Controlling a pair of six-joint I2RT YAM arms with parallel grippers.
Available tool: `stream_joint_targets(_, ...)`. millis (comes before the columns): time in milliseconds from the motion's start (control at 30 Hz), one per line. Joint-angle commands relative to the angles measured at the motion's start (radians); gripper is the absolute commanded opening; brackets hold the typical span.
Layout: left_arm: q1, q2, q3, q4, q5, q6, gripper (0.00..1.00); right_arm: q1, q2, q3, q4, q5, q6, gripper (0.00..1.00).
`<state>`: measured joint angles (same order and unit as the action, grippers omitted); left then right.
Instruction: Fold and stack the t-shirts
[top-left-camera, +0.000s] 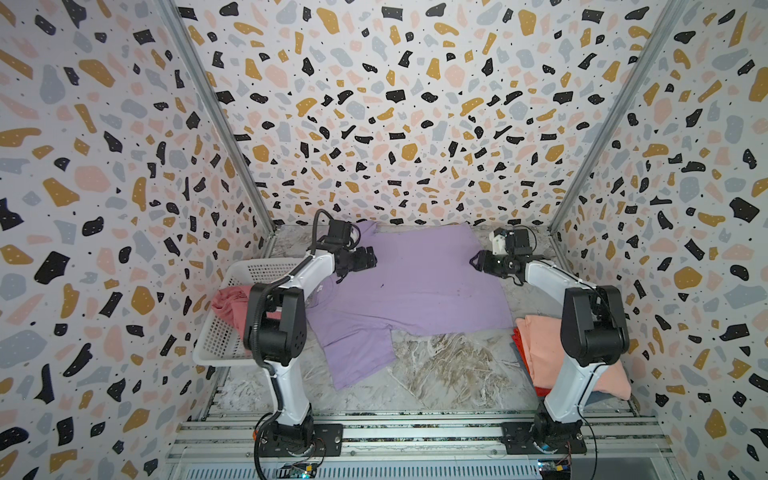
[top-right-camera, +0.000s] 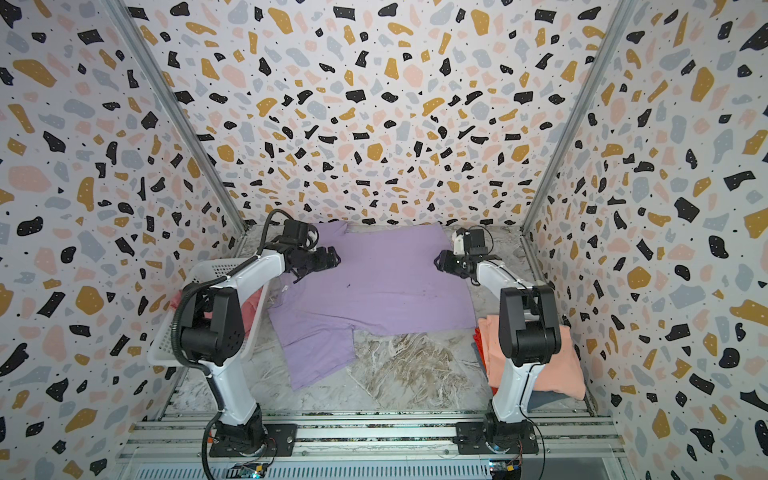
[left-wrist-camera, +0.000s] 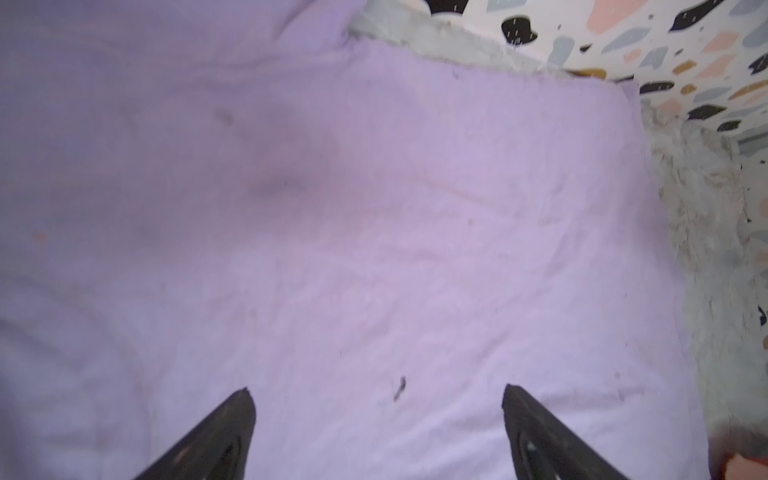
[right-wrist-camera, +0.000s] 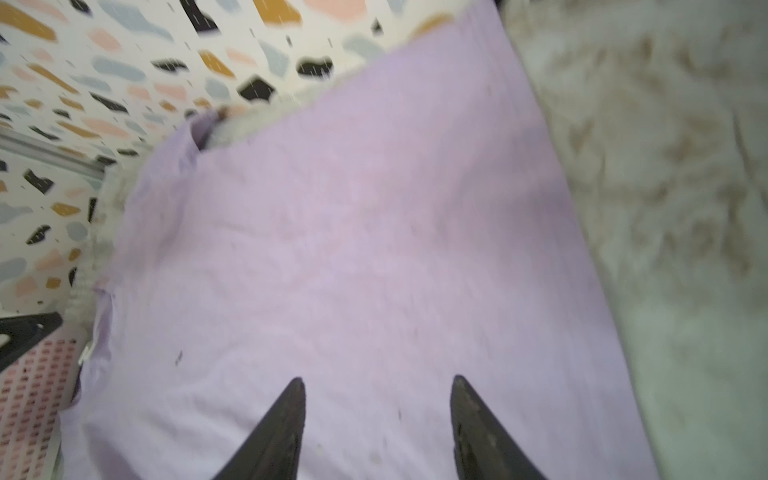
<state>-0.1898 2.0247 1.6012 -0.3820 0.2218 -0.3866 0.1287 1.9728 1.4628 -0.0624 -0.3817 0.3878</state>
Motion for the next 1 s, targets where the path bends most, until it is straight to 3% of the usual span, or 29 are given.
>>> stream_joint_targets(0,0.003,0.127,0.089,-0.016,-0.014,-0.048,0.94,0.009,0.119,0.122,0.062,-0.035,0.020,0.56)
stream_joint_targets(233,0.003,0.183,0.084,0.051,0.014,-0.091,0.94,0.023,0.213,0.174,0.037,-0.062,0.051,0.56)
stream_joint_targets(667,0.006,0.083,-0.283,0.022,-0.010,0.027,0.94,0.026,-0.017,-0.362,-0.060,-0.034,-0.002,0.55)
stream_joint_targets(833,0.012,0.055,-0.372,-0.007,-0.055,0.065,0.94,0.037,-0.123,-0.452,-0.161,-0.003,-0.059,0.55)
stream_joint_targets(967,0.021,0.019,-0.430,-0.014,-0.075,0.068,0.94,0.045,-0.176,-0.529,-0.131,-0.015,-0.043,0.55)
